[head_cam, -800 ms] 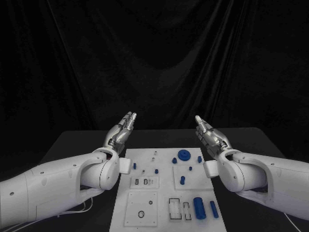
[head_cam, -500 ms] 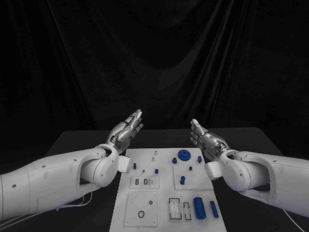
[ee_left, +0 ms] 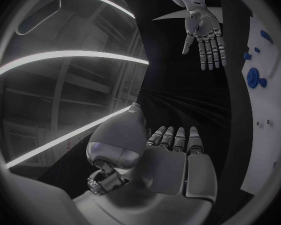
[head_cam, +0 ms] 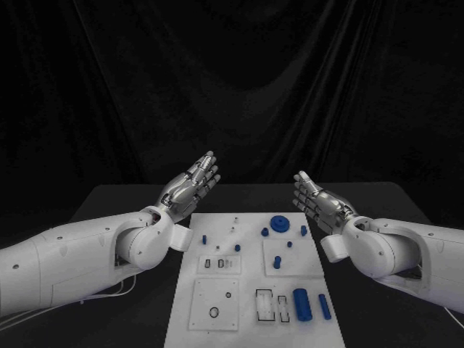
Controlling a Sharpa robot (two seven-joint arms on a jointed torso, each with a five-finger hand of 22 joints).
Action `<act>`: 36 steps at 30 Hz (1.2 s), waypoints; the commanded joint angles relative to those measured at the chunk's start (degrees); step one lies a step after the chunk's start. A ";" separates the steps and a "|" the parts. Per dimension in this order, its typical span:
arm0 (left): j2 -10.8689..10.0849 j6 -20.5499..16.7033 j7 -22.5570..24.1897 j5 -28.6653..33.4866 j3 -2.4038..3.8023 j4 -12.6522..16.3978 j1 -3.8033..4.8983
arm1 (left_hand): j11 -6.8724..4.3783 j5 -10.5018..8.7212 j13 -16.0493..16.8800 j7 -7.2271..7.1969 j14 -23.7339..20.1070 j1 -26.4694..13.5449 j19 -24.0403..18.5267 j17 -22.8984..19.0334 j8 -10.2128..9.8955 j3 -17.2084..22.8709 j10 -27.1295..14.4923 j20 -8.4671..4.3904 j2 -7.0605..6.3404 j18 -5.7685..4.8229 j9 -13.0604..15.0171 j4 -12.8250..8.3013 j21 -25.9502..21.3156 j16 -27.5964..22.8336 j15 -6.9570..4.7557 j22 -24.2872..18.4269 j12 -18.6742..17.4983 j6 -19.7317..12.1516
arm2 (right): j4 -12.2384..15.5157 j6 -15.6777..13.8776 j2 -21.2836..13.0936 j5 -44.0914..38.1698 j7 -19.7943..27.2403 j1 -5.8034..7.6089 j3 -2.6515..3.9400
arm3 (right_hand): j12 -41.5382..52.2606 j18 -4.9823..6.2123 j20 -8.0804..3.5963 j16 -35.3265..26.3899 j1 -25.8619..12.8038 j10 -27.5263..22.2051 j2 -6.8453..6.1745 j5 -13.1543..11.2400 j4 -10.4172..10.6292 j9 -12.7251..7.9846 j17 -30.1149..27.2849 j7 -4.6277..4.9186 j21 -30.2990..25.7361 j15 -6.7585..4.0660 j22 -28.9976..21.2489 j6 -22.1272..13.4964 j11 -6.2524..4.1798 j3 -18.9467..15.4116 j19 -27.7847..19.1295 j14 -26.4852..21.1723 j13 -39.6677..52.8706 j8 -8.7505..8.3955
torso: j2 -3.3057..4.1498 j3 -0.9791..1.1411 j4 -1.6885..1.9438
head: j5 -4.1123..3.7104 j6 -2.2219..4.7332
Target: Assemble the parts on the task board
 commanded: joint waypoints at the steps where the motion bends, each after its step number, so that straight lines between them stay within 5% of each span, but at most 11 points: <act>1: -0.18 0.11 1.83 0.60 0.05 0.28 0.11 | -0.93 -0.44 -0.10 -1.14 -0.02 0.01 -0.05 -0.09 -0.20 -0.53 0.01 -0.69 0.67 0.24 -0.14 -0.03 -0.19 -0.21 -3.92 -0.07 -0.38 -0.12 | 0.37 1.35 -0.15 -4.90 -0.38 0.12 0.04 | -0.36 0.87 -0.58 -0.22 0.53 0.04 0.12 -0.08 0.07 -0.15 -0.09 0.28 -0.37 -5.11 -0.08 -0.74 -1.27 -0.07 -0.02 -0.02 -0.09 -0.31 | 0.43 -0.04 0.20 | -0.01 -0.12; 5: -0.82 -0.80 2.21 0.60 0.05 0.52 0.12 | -1.43 -0.93 -0.10 -1.09 -0.02 0.13 -0.05 -0.09 -0.20 -0.88 0.01 -1.62 0.49 0.14 -0.14 -0.09 -0.19 -0.21 -4.70 -0.07 -0.38 -0.12 | 0.18 1.89 -0.61 -10.07 -1.45 0.29 0.04 | -1.17 1.21 -0.30 -0.22 5.05 0.08 -1.72 2.13 -0.89 -0.29 -0.09 1.08 -0.37 -4.76 -0.08 -1.76 -0.96 0.74 -0.02 -0.02 -0.29 -0.54 | 0.46 -0.02 0.10 | 0.14 -0.44; 12: -2.31 -2.39 3.17 0.60 0.04 1.49 0.12 | -2.44 -2.71 -0.10 -1.20 -0.02 1.64 -0.05 -0.09 -0.19 -1.89 0.01 -4.50 -1.10 -0.73 -0.12 -0.07 -0.19 -0.21 -6.67 -0.07 -0.38 -0.08 | -0.41 2.87 -1.49 -26.32 -4.25 1.33 0.04 | -1.17 1.04 0.83 -0.22 9.61 0.08 -5.18 -0.26 -0.19 -0.40 -0.09 0.64 -0.37 -3.25 -0.08 -2.55 0.82 0.95 -0.02 -0.02 -0.29 -0.68 | 0.51 0.00 0.15 | 0.52 -1.73; 16: -3.51 -7.23 4.66 0.60 0.04 2.81 0.12 | -3.71 -3.59 -0.10 -1.70 -0.02 2.57 -0.05 -0.09 0.05 -2.25 0.01 -8.36 -1.53 -2.51 0.11 -0.11 -0.19 -0.21 -8.69 -0.07 -0.38 0.82 | 0.31 3.03 -2.49 -37.97 -8.34 2.97 0.04 | -1.16 0.39 4.75 -0.22 14.33 0.08 -7.19 1.85 -0.45 -0.22 -0.09 3.45 -0.37 1.48 -0.08 -1.26 5.36 2.96 -0.02 -0.02 -0.29 -0.50 | 0.52 0.06 0.32 | 0.45 -2.98; 17: -4.09 -10.08 5.35 0.60 0.04 3.55 0.12 | -4.00 -3.92 -0.10 -1.86 -0.02 2.80 -0.05 -0.09 0.15 -2.43 0.01 -9.42 -1.81 -3.13 0.22 -0.11 -0.19 -0.21 -9.10 -0.07 -0.38 1.29 | 0.77 3.21 -2.94 -43.43 -10.76 3.76 0.04 | -0.92 0.59 6.58 -0.22 17.68 0.11 -6.99 5.23 -1.94 -0.10 -0.09 4.27 -0.37 2.94 -0.08 -0.43 6.54 4.19 -0.02 -0.02 -0.21 -0.36 | 0.70 0.05 0.36 | 0.38 -3.43; 20: -5.20 -15.42 6.49 0.60 0.04 4.89 0.12 | -4.53 -4.71 -0.10 -2.36 -0.02 3.45 -0.05 -0.09 0.33 -2.60 0.01 -11.11 -2.29 -4.24 0.39 -0.15 -0.19 -0.21 -9.71 -0.07 -0.38 2.24 | 1.79 3.66 -3.86 -56.08 -16.19 5.35 0.04 | -0.35 0.81 8.11 -0.22 21.51 0.45 -6.52 8.24 -4.31 0.21 -0.09 6.19 -0.37 4.40 -0.08 2.20 8.35 5.26 -0.02 -0.02 -0.03 0.01 | 1.04 -0.14 0.38 | 0.35 -4.04; 23: -6.13 -18.70 7.54 0.48 0.04 5.70 0.13 | -4.57 -2.80 -0.10 -2.31 -0.02 4.71 -0.05 -0.09 0.41 -2.41 0.01 -12.30 -2.57 -5.34 0.49 -0.17 -0.19 -0.21 -9.85 -0.07 -0.38 2.98 | 2.94 4.78 -4.75 -70.85 -22.03 7.03 0.04 | -0.81 1.31 9.46 -0.22 22.76 0.50 -7.28 5.23 -4.95 0.14 -0.09 5.37 -0.26 4.72 0.01 2.02 8.36 7.75 0.11 -0.02 -0.11 -0.16 | 1.28 -0.34 0.46 | 0.39 -4.62; 26: -7.06 -19.92 8.02 -2.36 0.04 6.08 0.15 | -3.96 -2.34 -0.10 -1.77 -0.02 5.02 -0.05 -0.09 0.41 -2.36 0.01 -11.85 -2.54 -5.58 0.49 -0.06 -0.19 -0.21 -9.16 -0.07 -0.38 3.07 | 4.18 7.05 -5.42 -86.10 -27.62 8.75 0.04 | -0.88 1.36 9.14 -0.22 21.79 0.81 -10.57 1.43 -3.60 0.33 -0.09 5.11 0.10 3.36 0.26 4.02 6.95 13.20 0.62 -0.02 -0.06 0.02 | 1.47 -0.52 0.80 | 0.24 -5.20; 28: -7.60 -19.76 8.45 -5.71 0.03 6.15 0.16 | -3.62 -2.26 -0.10 -1.38 -0.02 5.07 -0.05 -0.09 0.47 -2.33 0.01 -11.52 -2.41 -5.65 0.55 -0.11 -0.19 -0.21 -8.80 -0.07 -0.38 3.39 | 4.86 8.98 -5.62 -94.93 -30.65 9.70 0.04 | -0.85 1.37 9.44 -0.22 20.79 1.21 -13.56 0.33 -2.13 0.34 -0.09 3.46 0.69 3.29 0.61 4.30 6.69 18.74 1.63 -0.02 0.03 0.05 | 1.57 -0.54 0.96 | 0.21 -5.42; 33: -8.33 -18.63 9.47 -13.05 0.03 6.30 0.17 | -3.27 -2.01 -0.10 -1.10 -0.02 5.89 -0.05 -0.09 0.56 -2.08 0.01 -11.04 -2.33 -5.56 0.63 -0.20 -0.19 -0.21 -8.42 -0.07 -0.38 3.93 | 5.47 12.37 -5.36 -110.28 -34.70 11.05 0.04 | -0.60 1.40 9.34 0.12 20.14 2.47 -13.55 0.16 -3.59 0.58 0.24 1.68 1.89 2.50 1.20 6.74 5.06 21.20 4.08 1.13 0.27 0.28 | 1.95 -0.61 1.55 | -0.43 -6.27; 36: -8.30 -17.88 9.78 -15.16 0.03 6.29 0.18 | -3.03 -1.62 -0.10 -0.89 -0.02 6.52 -0.05 -0.09 0.61 -1.90 0.01 -10.76 -2.26 -5.54 0.69 -0.20 -0.19 -0.21 -8.16 -0.07 -0.38 4.33 | 5.18 14.26 -5.01 -116.43 -34.33 11.42 0.03 | -0.48 1.39 9.46 0.33 20.12 3.21 -12.70 0.71 -6.05 0.63 0.47 2.89 3.22 3.17 1.76 7.52 4.35 22.55 7.34 2.37 0.41 0.34 | 2.05 -0.66 1.79 | -0.60 -6.69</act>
